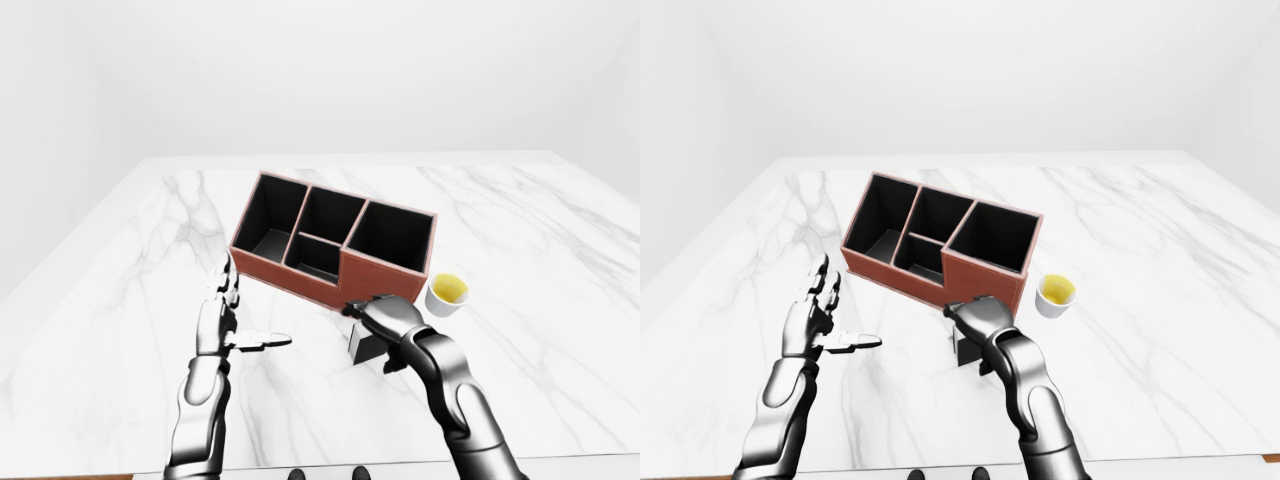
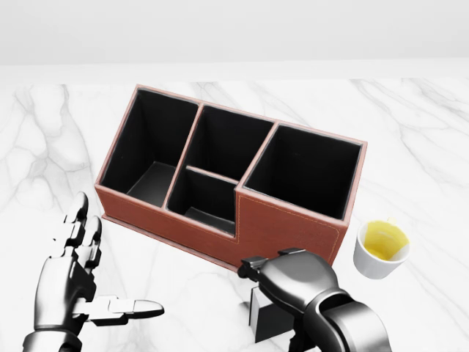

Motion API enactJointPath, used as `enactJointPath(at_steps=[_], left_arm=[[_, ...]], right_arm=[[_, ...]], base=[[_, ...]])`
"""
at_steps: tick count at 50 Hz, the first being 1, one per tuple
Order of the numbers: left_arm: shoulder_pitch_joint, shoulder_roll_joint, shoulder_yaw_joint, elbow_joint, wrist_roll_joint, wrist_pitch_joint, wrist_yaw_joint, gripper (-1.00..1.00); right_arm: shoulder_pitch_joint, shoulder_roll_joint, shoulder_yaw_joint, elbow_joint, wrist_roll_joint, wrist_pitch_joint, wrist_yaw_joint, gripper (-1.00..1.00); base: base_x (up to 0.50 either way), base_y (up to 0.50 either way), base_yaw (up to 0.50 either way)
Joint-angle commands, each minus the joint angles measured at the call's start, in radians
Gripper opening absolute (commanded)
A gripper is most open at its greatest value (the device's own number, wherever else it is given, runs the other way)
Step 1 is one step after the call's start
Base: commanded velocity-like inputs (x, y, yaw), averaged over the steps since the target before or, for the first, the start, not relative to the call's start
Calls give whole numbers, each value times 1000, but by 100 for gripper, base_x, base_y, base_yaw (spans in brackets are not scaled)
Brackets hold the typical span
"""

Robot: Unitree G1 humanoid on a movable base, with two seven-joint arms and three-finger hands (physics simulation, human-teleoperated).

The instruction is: Pick up the book and place it in the right compartment of the caddy.

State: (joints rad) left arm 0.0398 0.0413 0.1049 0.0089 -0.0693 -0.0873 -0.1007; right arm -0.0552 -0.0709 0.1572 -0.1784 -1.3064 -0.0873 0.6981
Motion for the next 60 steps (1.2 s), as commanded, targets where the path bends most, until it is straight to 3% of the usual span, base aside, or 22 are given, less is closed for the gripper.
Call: enactJointPath(at_steps=[1,60], left_arm=[[-2,2,2,12,0,0,1,100],[5,8,21,44,-15,0,-11,100]], right_arm=[[-7,-2,-5,22,-2,0,0,44],[-100,0,-10,216,-16,0,0,47]], base=[[0,0,0],[0,0,0]])
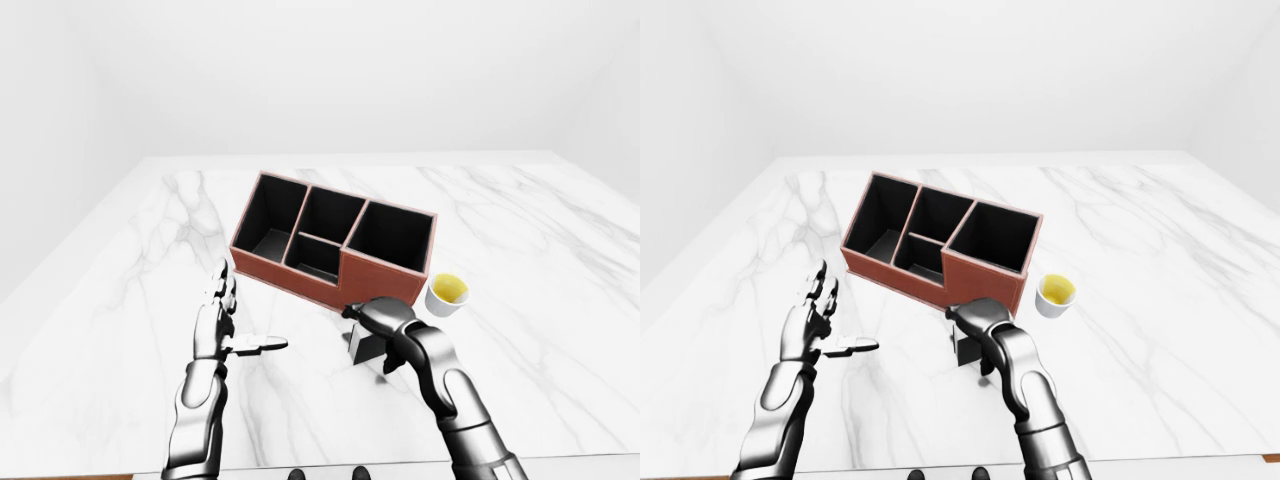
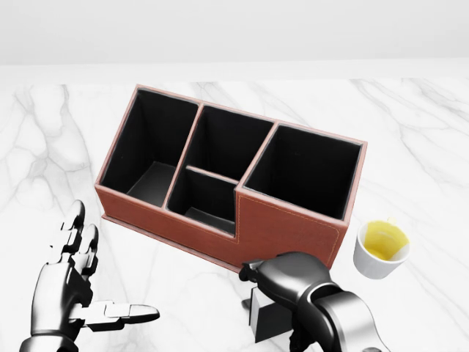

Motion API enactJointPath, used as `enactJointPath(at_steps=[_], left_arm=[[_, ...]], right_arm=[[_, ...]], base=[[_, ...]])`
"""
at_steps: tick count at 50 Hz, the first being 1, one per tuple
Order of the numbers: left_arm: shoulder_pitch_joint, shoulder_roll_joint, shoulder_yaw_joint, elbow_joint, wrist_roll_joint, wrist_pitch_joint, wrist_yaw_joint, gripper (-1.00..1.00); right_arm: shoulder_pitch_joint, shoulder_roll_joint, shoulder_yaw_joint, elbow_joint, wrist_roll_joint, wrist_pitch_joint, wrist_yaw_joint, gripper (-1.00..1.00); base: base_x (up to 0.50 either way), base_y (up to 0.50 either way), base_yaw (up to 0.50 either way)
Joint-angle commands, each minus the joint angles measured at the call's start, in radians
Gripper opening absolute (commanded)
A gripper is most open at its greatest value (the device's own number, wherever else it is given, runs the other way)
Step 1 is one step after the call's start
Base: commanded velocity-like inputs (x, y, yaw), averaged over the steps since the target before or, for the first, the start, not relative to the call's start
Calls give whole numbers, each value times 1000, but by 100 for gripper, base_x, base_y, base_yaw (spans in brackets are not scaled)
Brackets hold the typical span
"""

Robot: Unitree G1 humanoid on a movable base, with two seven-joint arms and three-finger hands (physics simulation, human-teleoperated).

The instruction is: Pick up the book and place it in the right compartment of the caddy.

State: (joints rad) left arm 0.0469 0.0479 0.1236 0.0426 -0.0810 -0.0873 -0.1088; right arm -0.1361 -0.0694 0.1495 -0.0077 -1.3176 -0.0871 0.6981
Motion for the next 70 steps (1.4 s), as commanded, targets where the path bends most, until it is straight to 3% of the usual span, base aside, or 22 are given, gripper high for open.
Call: enactJointPath(at_steps=[1,12,26,28,31,32,34,52,70], left_arm=[[-3,2,3,11,-3,0,-2,100],[3,3,6,10,-9,0,-7,100],[22,1,11,-3,-13,0,-17,100],[24,1,13,-3,-14,0,-18,100],[26,0,15,-3,-15,0,-18,100],[27,0,15,-1,-15,0,-19,100],[28,-1,15,0,-15,0,-19,100],[20,-1,13,23,-21,0,-23,100],[17,-2,1,25,-18,0,-20,100]], right_arm=[[-20,-3,-2,50,-6,0,0,47],[-50,-11,-8,118,-28,1,0,51],[-54,-10,-3,173,-36,9,0,40],[-50,-11,-1,178,-38,7,0,19],[-32,-14,5,172,-51,0,0,-30],[-28,-14,7,168,-54,0,0,-60],[-22,-15,8,161,-58,0,0,-100],[-11,9,18,89,-39,0,0,-100],[84,42,61,-280,21,0,0,-100]], base=[[0,0,0],[0,0,0],[1,0,1],[1,0,1],[0,0,0],[0,0,0],[0,0,0],[0,0,0],[0,0,0]])
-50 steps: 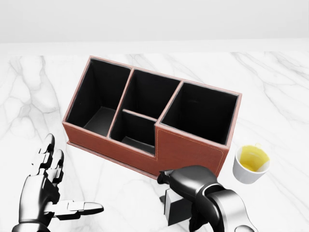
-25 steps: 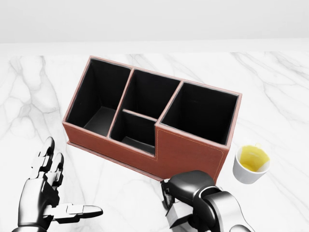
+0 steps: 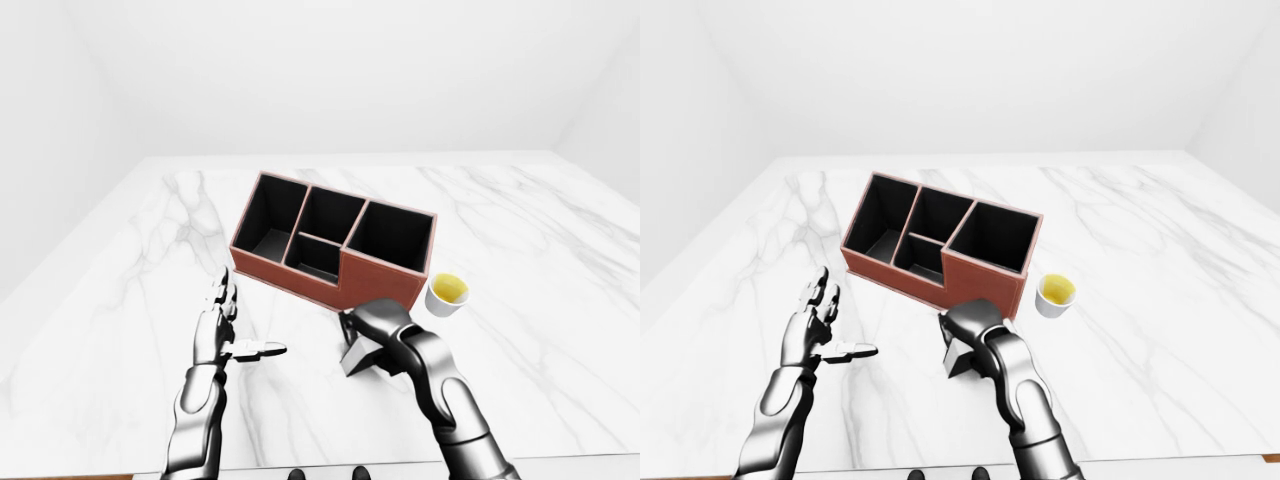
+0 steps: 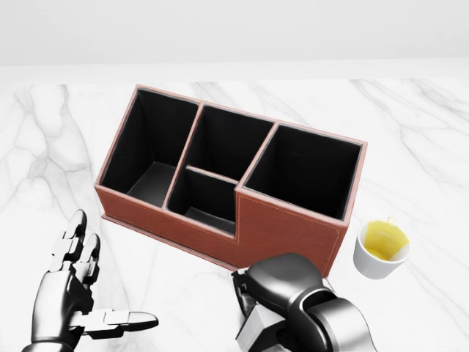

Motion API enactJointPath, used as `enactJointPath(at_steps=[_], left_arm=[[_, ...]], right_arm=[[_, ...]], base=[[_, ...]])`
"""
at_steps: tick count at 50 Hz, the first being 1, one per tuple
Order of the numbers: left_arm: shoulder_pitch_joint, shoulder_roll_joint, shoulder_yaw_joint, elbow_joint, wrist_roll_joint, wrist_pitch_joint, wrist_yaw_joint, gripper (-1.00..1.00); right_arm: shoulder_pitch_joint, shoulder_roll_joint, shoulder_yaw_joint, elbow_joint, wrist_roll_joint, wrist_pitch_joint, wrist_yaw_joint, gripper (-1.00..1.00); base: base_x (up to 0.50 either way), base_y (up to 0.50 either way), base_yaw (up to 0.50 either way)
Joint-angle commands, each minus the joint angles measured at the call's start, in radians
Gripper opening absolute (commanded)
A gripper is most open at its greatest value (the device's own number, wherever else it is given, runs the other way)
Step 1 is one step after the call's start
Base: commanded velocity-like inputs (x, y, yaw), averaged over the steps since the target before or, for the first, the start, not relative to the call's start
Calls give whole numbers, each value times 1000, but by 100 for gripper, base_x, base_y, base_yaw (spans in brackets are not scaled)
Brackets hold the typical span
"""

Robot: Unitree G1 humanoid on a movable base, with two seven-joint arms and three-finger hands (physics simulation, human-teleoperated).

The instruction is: Pick up the book and place it in the right compartment of the caddy.

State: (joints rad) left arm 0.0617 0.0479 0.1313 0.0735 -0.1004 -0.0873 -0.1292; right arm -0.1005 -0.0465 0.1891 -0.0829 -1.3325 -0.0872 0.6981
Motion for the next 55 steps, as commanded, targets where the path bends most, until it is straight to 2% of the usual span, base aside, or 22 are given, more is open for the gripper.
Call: enactJointPath(at_steps=[1,6,14,35,42,55], left_arm=[[2,-2,-7,-6,2,0,0,100],[5,-3,-9,-16,3,0,-1,100],[14,-5,-9,-36,5,0,1,100],[30,-8,-3,-82,5,0,-3,100],[32,-9,-2,-88,6,0,-4,100],[37,-11,-5,-89,8,0,-5,100]], right_arm=[[49,19,21,-207,36,0,0,-100],[53,34,29,-336,55,6,0,-100],[15,62,38,-512,60,45,0,-100],[-124,133,50,-644,59,118,0,-100],[-211,163,36,-702,54,173,0,-100],[-375,200,15,-760,44,174,0,-100]], base=[[0,0,0],[0,0,0],[0,0,0],[0,0,0],[0,0,0],[0,0,0]])
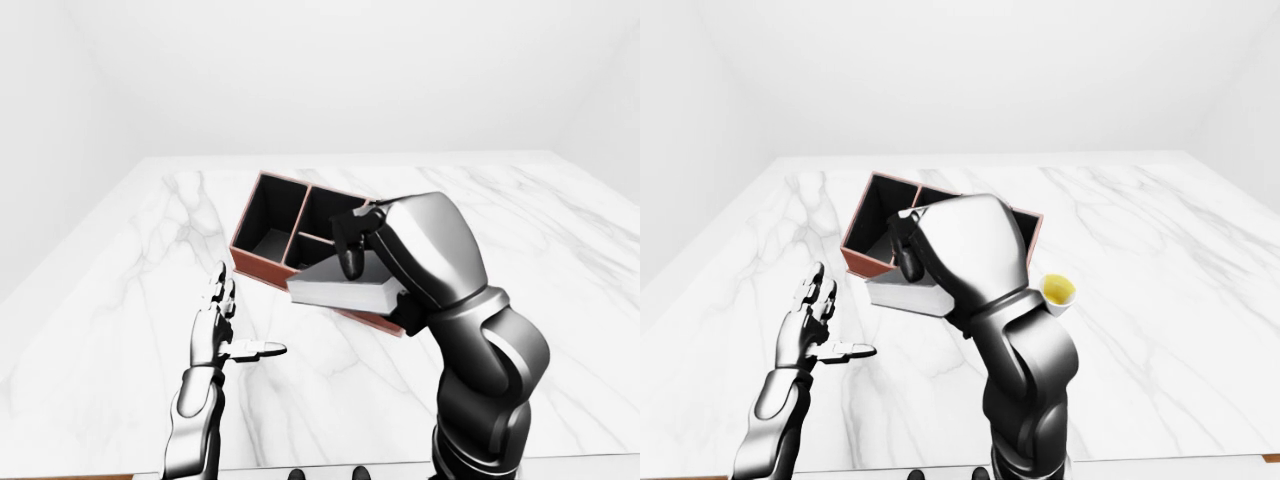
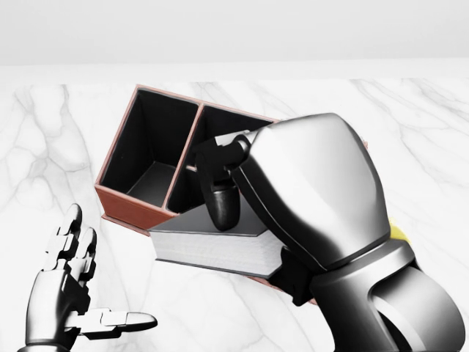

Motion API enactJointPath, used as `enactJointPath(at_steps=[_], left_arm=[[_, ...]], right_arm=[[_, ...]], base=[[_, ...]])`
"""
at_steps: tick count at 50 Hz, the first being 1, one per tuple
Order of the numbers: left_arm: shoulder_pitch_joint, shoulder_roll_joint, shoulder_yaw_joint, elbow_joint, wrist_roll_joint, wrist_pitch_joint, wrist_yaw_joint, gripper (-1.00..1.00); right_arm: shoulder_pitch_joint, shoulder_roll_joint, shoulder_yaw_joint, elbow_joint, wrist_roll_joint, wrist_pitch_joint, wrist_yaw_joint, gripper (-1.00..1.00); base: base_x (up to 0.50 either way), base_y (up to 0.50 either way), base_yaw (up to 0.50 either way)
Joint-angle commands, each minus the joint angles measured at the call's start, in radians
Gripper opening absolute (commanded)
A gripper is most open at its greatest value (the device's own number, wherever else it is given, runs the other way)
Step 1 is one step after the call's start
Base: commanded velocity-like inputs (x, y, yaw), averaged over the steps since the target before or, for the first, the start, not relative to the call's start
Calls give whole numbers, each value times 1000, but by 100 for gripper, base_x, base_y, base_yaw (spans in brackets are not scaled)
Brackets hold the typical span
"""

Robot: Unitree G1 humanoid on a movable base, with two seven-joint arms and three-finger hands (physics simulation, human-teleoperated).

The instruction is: Pick up the book and place it in the right compartment of the caddy.

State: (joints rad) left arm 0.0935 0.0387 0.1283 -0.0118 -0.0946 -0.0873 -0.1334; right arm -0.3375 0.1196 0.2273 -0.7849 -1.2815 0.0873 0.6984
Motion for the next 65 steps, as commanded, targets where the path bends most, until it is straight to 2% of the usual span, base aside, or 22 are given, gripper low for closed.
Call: enactJointPath(at_steps=[1,10,19,24,28,33,40,52,65], left_arm=[[5,-2,-2,-4,2,0,-1,100],[13,-2,-1,-21,-1,0,-5,100],[28,-4,3,-57,-6,0,-16,100],[30,-4,5,-69,-11,0,-23,100],[29,-4,9,-70,-16,0,-29,100],[25,-1,17,-63,-27,0,-37,100],[19,1,24,-57,-34,0,-42,100],[22,-1,21,-87,-37,0,-39,100],[19,-2,23,-92,-33,0,-36,100]], right_arm=[[-141,33,-23,-58,-7,0,0,-100],[-338,12,-88,-2,-13,0,0,-100],[-517,-81,-153,113,18,0,0,-100],[-625,-162,-188,246,52,0,0,-100],[-675,-198,-202,331,76,0,0,-100],[-762,-266,-228,532,110,0,0,-100],[-848,-332,-239,782,122,0,0,-100],[-960,-379,-241,1133,144,0,0,-100],[-972,-405,-238,1281,150,0,0,-100]], base=[[0,0,0],[0,0,0],[0,0,0],[0,0,0],[0,0,0],[0,0,0],[0,0,0],[0,0,0],[0,0,0]])
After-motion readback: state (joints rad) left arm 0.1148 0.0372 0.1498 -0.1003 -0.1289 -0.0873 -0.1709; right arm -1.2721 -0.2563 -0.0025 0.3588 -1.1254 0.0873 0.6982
